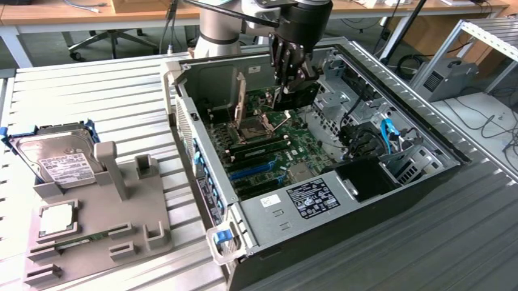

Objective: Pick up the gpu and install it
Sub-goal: 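Insert the gpu into the slot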

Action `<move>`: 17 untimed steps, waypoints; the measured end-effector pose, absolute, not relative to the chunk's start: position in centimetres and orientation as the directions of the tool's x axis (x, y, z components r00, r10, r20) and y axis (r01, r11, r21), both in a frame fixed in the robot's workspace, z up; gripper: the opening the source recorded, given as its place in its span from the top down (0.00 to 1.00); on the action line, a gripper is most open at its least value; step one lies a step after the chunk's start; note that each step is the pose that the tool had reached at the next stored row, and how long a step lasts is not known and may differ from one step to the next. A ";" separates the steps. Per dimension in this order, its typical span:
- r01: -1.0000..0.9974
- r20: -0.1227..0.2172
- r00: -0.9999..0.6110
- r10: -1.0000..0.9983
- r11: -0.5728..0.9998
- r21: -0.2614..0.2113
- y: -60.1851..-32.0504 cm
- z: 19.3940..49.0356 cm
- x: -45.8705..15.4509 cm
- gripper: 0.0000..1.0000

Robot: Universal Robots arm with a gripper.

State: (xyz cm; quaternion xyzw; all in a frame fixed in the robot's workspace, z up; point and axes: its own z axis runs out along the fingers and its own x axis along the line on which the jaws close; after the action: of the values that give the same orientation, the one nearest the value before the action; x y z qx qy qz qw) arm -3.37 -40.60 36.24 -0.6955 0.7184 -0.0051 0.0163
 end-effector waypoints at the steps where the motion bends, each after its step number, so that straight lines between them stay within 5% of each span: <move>1: -0.999 -0.016 -0.030 -0.999 0.031 -0.030 -40.6 36.2 -3.4 0.74; 17: -1.000 -0.016 0.001 -1.000 0.000 -0.030 -40.6 36.2 -3.4 0.74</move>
State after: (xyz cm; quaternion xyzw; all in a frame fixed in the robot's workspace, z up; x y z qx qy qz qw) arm -3.37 -40.60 36.24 -0.7072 0.7068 -0.0049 0.0163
